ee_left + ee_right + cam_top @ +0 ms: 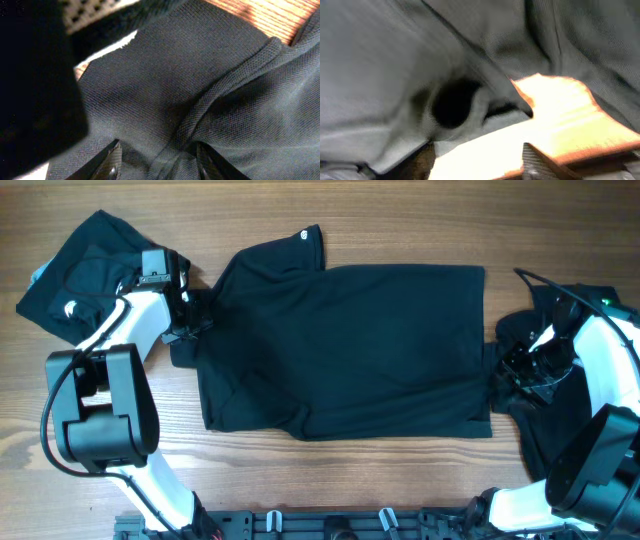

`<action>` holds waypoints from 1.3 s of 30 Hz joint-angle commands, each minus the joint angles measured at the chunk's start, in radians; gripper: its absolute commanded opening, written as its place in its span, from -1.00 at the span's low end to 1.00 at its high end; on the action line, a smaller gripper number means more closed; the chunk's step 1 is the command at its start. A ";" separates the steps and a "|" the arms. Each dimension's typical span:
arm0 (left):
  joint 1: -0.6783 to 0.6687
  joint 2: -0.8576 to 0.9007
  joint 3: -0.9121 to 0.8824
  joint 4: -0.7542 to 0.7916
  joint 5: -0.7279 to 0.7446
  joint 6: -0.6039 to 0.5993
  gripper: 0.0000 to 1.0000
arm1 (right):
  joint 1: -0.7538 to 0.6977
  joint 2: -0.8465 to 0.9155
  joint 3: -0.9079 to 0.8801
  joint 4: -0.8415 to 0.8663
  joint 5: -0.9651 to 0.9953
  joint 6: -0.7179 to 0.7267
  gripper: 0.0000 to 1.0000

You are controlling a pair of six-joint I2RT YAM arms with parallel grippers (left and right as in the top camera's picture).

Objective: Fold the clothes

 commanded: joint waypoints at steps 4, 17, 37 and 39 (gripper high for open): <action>0.008 -0.013 -0.005 -0.002 0.001 0.003 -0.03 | -0.005 -0.022 -0.084 -0.002 0.186 0.173 0.99; 0.008 -0.013 -0.005 -0.002 0.001 0.003 -0.01 | -0.172 -0.024 -0.085 0.351 -0.702 -0.197 0.99; 0.008 -0.013 -0.005 -0.008 0.001 0.003 0.11 | 0.106 -0.024 -0.306 0.113 0.040 0.216 -0.79; 0.008 -0.013 -0.005 -0.009 0.001 0.003 0.11 | 0.101 -0.024 -0.286 0.060 0.033 0.241 -0.41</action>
